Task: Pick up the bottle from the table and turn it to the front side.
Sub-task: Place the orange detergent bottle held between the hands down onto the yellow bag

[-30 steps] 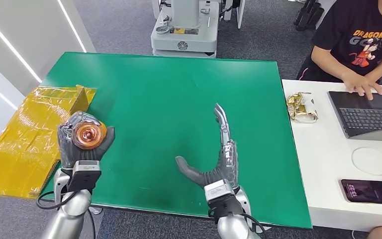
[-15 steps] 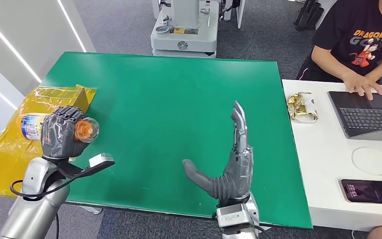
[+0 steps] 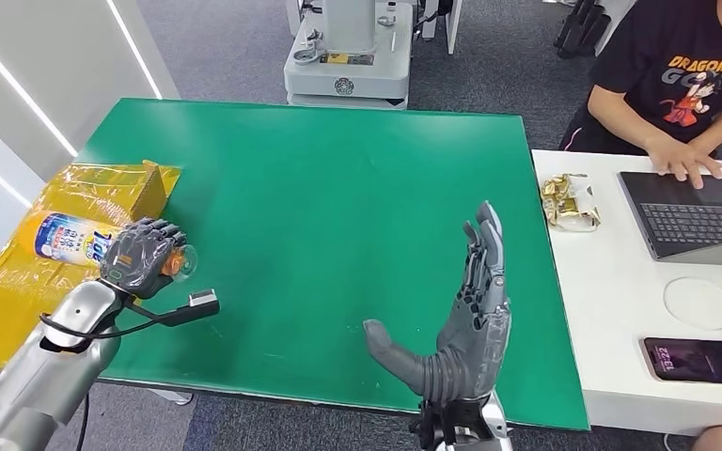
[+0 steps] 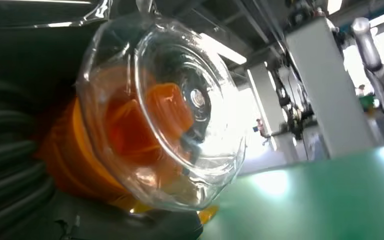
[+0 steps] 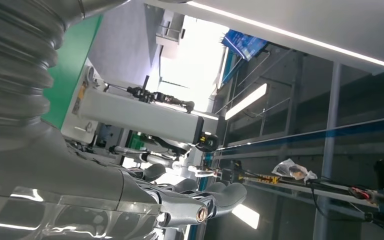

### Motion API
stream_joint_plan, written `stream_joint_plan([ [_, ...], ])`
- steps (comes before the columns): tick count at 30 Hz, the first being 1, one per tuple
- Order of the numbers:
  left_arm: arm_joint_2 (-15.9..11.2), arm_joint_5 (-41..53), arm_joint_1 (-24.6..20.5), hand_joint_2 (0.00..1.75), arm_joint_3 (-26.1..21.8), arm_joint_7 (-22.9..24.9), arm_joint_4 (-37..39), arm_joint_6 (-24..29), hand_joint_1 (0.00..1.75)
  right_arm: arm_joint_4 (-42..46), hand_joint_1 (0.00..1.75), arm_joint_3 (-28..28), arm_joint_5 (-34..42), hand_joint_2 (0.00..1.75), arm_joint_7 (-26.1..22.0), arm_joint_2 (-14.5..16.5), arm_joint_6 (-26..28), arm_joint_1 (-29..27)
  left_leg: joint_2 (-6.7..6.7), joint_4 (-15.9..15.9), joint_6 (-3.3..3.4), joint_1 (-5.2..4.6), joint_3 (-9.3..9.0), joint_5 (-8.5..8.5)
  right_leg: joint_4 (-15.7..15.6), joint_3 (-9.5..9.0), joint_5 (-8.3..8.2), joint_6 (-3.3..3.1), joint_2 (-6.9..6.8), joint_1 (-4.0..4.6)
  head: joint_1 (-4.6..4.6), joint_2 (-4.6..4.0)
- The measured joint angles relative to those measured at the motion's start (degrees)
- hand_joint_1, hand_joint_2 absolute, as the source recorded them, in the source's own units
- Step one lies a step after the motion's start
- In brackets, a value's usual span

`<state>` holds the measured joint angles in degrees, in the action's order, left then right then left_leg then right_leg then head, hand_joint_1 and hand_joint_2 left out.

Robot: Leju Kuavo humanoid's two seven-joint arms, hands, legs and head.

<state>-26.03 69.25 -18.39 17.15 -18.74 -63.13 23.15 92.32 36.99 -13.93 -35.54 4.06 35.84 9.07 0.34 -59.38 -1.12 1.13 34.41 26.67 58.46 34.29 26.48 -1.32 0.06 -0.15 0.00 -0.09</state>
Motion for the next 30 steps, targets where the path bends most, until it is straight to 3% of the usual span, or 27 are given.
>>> stream_joint_plan([
  [13,-2.01,4.58,-13.1,1.75,8.04,-1.45,21.86,-13.0,1.75,-0.96,0.0,1.75,1.96,1.75,0.36,-0.3,0.08,1.9,-0.02,0.0,-0.01,0.01,0.02,-0.01,0.02,-0.01,-0.01,-0.02,-0.02,0.01,0.01,0.0],
  [15,-2.09,4.45,-14.24,1.75,8.95,-1.6,23.48,-13.43,1.56,-1.09,0.0,1.82,1.93,1.75,0.55,-0.3,-0.09,1.98,-0.03,0.0,-0.01,0.01,0.02,-0.01,0.02,0.0,-0.01,-0.02,-0.02,0.01,0.01,0.0],
  [17,-2.05,4.3,-15.0,1.75,9.77,-1.55,24.74,-13.55,0.72,-1.14,0.0,1.88,1.83,1.75,0.58,-0.3,-0.26,2.0,-0.01,0.0,-0.01,0.01,0.02,-0.01,0.02,0.0,-0.01,-0.02,0.0,0.01,0.0,0.0],
  [19,-1.91,4.16,-15.65,1.75,10.36,-1.21,25.76,-13.5,0.03,-1.14,0.0,1.98,1.66,1.75,0.64,-0.3,-0.37,2.02,-0.01,0.0,-0.01,0.01,0.02,-0.01,0.01,0.0,-0.01,-0.02,0.0,0.01,0.0,0.0],
  [30,-1.44,2.55,-17.23,1.75,11.62,-0.27,28.5,-12.28,0.0,-2.2,0.0,2.14,1.57,1.75,1.03,-0.26,-1.02,2.99,-0.02,0.0,-0.02,0.01,0.02,-0.02,0.02,-0.01,-0.01,-0.02,-0.01,0.01,0.0,0.0],
])
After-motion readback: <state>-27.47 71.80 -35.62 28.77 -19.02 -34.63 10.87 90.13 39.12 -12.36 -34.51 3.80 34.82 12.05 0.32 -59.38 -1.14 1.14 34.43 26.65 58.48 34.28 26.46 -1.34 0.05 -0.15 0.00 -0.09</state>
